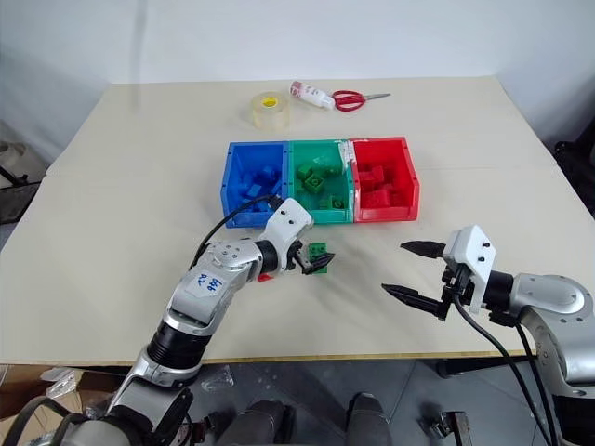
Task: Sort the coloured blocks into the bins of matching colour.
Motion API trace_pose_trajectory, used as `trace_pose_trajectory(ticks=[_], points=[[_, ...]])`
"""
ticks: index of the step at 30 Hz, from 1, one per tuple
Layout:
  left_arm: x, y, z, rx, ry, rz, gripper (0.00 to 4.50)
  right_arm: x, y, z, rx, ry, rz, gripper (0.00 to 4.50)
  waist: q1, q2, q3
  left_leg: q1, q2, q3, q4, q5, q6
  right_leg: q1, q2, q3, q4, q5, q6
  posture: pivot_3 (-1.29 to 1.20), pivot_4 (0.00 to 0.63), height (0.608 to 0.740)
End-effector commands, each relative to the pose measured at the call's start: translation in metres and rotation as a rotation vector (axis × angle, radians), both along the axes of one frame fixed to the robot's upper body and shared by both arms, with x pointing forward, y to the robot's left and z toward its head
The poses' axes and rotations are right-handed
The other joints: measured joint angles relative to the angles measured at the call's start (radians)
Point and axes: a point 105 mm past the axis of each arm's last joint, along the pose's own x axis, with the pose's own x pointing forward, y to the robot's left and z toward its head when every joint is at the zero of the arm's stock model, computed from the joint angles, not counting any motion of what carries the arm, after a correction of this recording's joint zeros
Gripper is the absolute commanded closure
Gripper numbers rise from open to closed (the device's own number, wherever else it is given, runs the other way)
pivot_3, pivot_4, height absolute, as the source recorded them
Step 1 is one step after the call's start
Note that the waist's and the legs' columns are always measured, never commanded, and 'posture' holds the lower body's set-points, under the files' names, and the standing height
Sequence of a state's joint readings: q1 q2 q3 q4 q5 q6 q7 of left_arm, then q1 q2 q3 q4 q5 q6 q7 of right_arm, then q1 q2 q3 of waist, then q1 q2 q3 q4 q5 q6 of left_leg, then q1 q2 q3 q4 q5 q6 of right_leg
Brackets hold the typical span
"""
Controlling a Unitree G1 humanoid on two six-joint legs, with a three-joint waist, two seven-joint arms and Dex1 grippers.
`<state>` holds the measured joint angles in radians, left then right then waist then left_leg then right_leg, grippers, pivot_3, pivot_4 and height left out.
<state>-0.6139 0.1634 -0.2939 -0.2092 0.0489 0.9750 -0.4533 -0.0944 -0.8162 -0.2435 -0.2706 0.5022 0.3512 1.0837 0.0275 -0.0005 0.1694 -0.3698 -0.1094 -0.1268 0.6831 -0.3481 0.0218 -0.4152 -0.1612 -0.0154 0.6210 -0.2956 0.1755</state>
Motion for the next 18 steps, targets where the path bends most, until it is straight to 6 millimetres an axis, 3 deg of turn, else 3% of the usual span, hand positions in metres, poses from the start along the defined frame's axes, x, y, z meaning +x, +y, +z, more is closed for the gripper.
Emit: trace_pose_trajectory(ticks=[1,8,18], points=[[-0.007,0.006,0.003,0.053,-0.013,0.044,0.02,-0.004,0.000,0.011,-0.002,-0.040,0.030,0.00,0.000,0.000,0.000,0.000,0.000,0.000,0.000,0.000,0.000,0.000,0.000,0.000,0.000,0.000,0.000,0.00,0.150,0.740],[-0.014,-0.006,-0.006,0.066,0.026,0.029,0.02,-0.001,0.002,0.012,-0.003,-0.044,0.042,0.00,0.007,0.000,0.000,0.000,-0.001,0.000,0.001,0.000,0.000,0.001,0.000,0.000,-0.001,0.000,0.000,0.00,0.150,0.740],[-0.005,-0.015,-0.012,0.061,0.060,0.076,0.02,0.003,0.003,0.014,-0.013,-0.053,0.044,0.00,0.011,0.000,0.000,0.000,0.000,0.000,0.001,0.000,0.000,0.001,0.000,0.000,-0.001,0.000,0.000,0.00,0.150,0.740]])
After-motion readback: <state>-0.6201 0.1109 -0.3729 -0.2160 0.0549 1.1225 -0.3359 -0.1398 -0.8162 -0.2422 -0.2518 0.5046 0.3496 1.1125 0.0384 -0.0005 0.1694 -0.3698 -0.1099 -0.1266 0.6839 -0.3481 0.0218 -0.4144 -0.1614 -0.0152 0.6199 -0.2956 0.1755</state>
